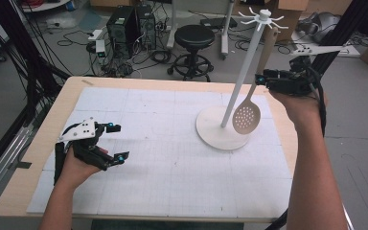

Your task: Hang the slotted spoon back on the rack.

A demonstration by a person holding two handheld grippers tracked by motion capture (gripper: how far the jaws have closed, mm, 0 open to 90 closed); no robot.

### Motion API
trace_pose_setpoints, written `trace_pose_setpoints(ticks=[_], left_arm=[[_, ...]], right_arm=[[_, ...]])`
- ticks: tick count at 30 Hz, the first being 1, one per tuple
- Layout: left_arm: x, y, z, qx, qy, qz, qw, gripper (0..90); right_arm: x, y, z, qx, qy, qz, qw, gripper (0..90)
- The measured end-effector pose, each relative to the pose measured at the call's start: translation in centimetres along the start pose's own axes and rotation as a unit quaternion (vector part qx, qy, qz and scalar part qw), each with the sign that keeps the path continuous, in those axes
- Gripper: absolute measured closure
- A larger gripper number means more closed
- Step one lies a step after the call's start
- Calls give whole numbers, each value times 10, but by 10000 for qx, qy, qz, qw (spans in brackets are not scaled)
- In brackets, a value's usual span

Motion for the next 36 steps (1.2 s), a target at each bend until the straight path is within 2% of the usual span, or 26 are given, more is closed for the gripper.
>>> trace_pose_setpoints(ticks=[2, 3, 7, 8, 13, 17, 19, 21, 23, 27, 36], left_arm=[[0, 0, 0, -3, 1, 1, 10000, 17], [1, 1, 0, -15, 6, -8, 10000, 17], [1, 1, 0, 7, 0, -1, 10000, 17], [0, 0, 0, 0, 10, -2, 10000, 17], [1, 1, 1, 17, -9, -20, 10000, 17], [2, 1, 2, 56, -1, -62, 10000, 17], [3, 1, 2, 74, -13, -73, 9999, 17], [3, 1, 2, 78, -9, -81, 9999, 17], [3, 1, 3, 101, 3, -90, 9999, 17], [4, 0, 3, 107, 16, -114, 9999, 17], [8, -1, 4, 160, 37, -215, 9996, 17]], right_arm=[[0, 0, -1, -36, -88, -74, 9999, 546], [-2, -1, -3, -5, -144, -106, 9998, 512], [-9, -4, -5, 120, -229, 28, 9997, 498], [-15, -6, -7, 207, -299, 147, 9992, 490], [-24, -10, -18, 362, -454, 385, 9976, 454], [-26, -13, -25, 384, -452, 493, 9970, 444], [-29, -17, -29, 511, -448, 652, 9956, 431], [-30, -18, -31, 540, -465, 684, 9951, 424], [-37, -20, -37, 649, -518, 837, 9930, 414], [-42, -17, -47, 690, -573, 973, 9912, 398], [-47, -12, -65, 773, -553, 1125, 9891, 357]])
Point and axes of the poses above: each handheld gripper's, and its own axes: y roughly forward along the jaws, z roughly out of its top, x roughly to its right, the point moved 10 cm from there along y, roughly forward along the jaws, and after that the axes turned 10 degrees about y, right-handed, at the moved point
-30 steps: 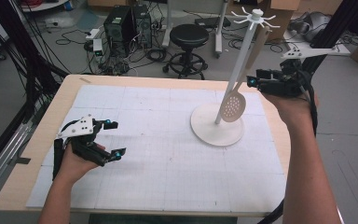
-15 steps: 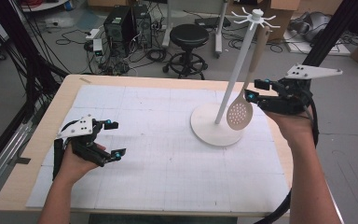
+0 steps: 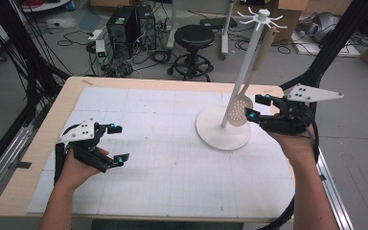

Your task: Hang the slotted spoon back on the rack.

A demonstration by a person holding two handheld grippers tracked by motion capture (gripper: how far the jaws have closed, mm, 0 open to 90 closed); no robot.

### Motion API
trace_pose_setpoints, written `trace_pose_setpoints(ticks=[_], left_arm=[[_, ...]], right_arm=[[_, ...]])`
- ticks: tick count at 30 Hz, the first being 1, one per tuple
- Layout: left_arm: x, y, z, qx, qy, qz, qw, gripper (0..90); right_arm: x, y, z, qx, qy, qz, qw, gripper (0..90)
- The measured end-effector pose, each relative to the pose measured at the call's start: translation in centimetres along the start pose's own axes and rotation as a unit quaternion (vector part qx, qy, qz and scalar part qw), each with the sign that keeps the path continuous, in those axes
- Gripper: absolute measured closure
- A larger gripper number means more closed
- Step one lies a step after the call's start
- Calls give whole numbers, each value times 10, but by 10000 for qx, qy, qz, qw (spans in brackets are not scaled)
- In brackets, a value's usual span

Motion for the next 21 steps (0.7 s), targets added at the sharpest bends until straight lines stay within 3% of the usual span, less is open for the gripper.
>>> trace_pose_setpoints(ticks=[19, 20, 21], left_arm=[[1, -5, -6, 31, -67, -45, 10000, 17], [1, -5, -6, 31, -67, -45, 10000, 17], [1, -4, -6, 25, -64, -43, 10000, 17]], right_arm=[[-24, 28, -72, 185, 144, 383, 9990, 213], [-24, 28, -72, 185, 144, 383, 9990, 213], [-23, 32, -79, 6, 106, 323, 9994, 206]])
Point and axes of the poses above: each handheld gripper's, and its own axes: y roughly forward along the jaws, z roughly out of its top, x roughly to its right, the point moved 10 cm from there along y, roughly forward along the jaws, and after that the axes turned 10 degrees about y, right-handed, at the moved point
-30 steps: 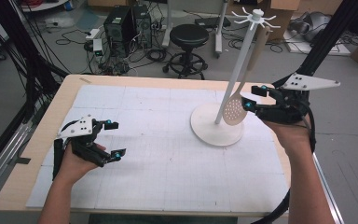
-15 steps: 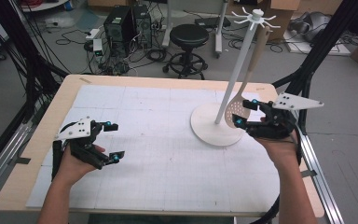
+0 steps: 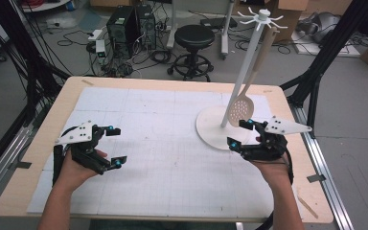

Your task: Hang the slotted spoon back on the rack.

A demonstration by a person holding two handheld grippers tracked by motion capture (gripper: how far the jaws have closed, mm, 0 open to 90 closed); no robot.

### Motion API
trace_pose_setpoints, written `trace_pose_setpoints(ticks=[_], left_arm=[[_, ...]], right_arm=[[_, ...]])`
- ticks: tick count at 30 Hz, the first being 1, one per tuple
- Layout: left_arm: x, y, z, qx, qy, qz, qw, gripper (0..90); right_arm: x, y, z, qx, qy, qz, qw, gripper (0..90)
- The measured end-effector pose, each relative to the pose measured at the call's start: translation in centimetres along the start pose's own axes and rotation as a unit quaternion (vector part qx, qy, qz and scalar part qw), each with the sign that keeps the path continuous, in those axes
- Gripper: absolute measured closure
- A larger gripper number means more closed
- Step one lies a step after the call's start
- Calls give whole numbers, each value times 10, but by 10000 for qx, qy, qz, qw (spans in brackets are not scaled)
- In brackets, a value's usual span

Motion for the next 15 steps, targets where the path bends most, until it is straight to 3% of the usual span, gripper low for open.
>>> trace_pose_setpoints(ticks=[15], left_arm=[[1, 3, -1, -9, 13, -60, 10000, 17]], right_arm=[[-10, 18, -18, -160, -83, 264, 9995, 150]])
Point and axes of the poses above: each handheld gripper's, and its own axes: y roughly forward along the jaws, z roughly out of its top, x roughly to its right, the point moved 10 cm from there along y, roughly forward along the jaws, and after that the axes turned 10 degrees about y, right-handed, at the moved point
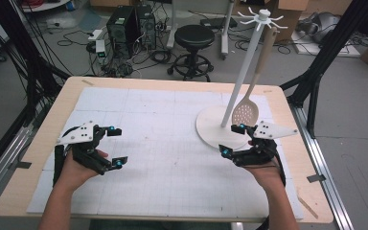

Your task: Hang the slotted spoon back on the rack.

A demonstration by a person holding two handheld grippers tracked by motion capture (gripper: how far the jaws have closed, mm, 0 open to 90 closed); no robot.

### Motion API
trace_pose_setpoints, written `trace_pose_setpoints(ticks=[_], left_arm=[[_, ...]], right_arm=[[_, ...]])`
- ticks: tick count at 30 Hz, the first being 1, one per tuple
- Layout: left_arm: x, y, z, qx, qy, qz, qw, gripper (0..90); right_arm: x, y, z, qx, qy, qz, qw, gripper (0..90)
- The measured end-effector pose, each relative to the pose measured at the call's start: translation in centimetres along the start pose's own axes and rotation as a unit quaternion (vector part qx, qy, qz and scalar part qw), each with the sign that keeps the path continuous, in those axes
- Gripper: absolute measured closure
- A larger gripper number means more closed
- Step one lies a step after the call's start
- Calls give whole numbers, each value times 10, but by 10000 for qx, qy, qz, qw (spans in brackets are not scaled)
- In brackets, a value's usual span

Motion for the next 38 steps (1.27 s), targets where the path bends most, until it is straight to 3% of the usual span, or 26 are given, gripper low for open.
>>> trace_pose_setpoints(ticks=[4, 7, 12, 27, 38], left_arm=[[0, 0, -1, -5, 12, -1, 10000, 17], [0, 0, -3, -28, -13, 1, 10000, 17], [0, 2, -5, -35, -38, -12, 10000, 17], [0, 4, -4, 6, -46, -27, 10000, 17], [-2, 5, -8, -113, -65, 17, 9999, 16]], right_arm=[[3, 0, -4, 25, 86, 58, 9999, 135], [8, -2, -8, 176, 281, 228, 9992, 110], [11, -1, -15, 93, 375, 230, 9990, 107], [9, 5, -19, -64, 264, 176, 9995, 108], [10, 8, -23, -193, 213, 113, 9995, 108]])
Point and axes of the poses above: each handheld gripper's, and its own axes: y roughly forward along the jaws, z roughly out of its top, x roughly to its right, the point moved 10 cm from there along y, roughly forward along the jaws, and after that the axes turned 10 degrees about y, right-handed, at the moved point
